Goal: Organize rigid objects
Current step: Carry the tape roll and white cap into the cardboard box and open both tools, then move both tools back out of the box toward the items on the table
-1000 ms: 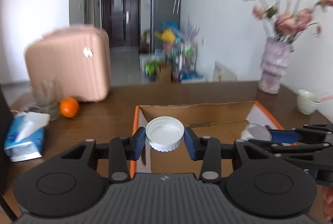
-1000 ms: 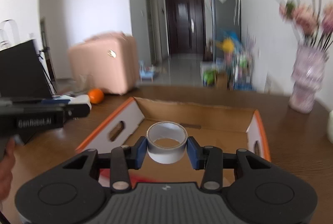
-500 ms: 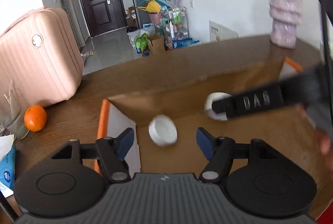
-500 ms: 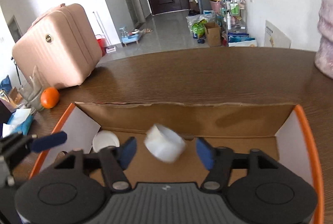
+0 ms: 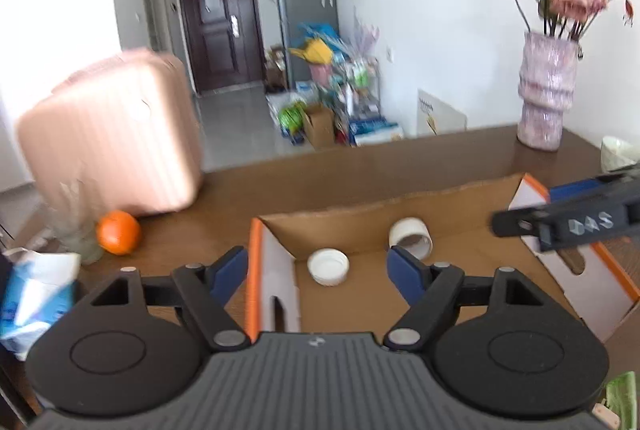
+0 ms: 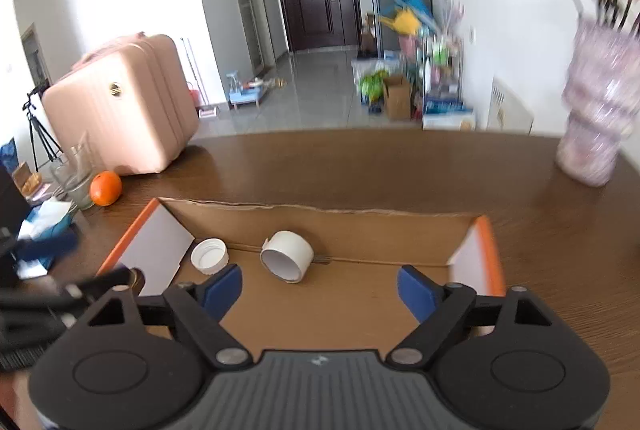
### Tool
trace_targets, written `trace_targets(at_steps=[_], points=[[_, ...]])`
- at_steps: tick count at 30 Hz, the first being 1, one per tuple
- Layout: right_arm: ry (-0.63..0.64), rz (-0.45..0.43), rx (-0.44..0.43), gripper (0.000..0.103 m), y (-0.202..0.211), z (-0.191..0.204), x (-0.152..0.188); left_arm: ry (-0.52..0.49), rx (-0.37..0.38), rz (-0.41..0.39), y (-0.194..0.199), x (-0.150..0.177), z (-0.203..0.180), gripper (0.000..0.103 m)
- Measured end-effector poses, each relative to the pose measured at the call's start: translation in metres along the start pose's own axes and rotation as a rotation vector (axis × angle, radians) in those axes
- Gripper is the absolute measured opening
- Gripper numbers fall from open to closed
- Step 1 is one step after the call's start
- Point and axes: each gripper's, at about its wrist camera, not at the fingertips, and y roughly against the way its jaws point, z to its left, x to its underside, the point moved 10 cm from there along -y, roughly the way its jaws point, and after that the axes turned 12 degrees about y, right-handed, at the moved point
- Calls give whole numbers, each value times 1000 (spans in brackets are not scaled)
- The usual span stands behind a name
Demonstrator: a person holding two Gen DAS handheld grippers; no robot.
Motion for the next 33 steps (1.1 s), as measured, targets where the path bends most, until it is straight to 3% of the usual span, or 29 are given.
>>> trace_targets(at_steps=[7,9,10,17,20,25,30,33], points=[[82,-90,42,90,91,0,27,0,-81,-154,90,9,15,89],[87,-111,40,100,121,0,45,-12,-75,-213,123,26,15,94],[91,-137,31,102,137,2,55,-14,-62,-234,139,37,15,98],[112,-328,48,103,217,35,131,-20,-49,-380,240,118,12,103],[117,-385,76,103,239,54,163,15,-21,-384,268,153,11,103],[87,-441,95,103,269,80,220,40,-45,-408,295,202,18,103],[20,-390,50,103,274,94,280,70,61,-402,306,234,12,103],[-14,-350,48,103,269,94,304,77,62,-379,299,239,11,103]])
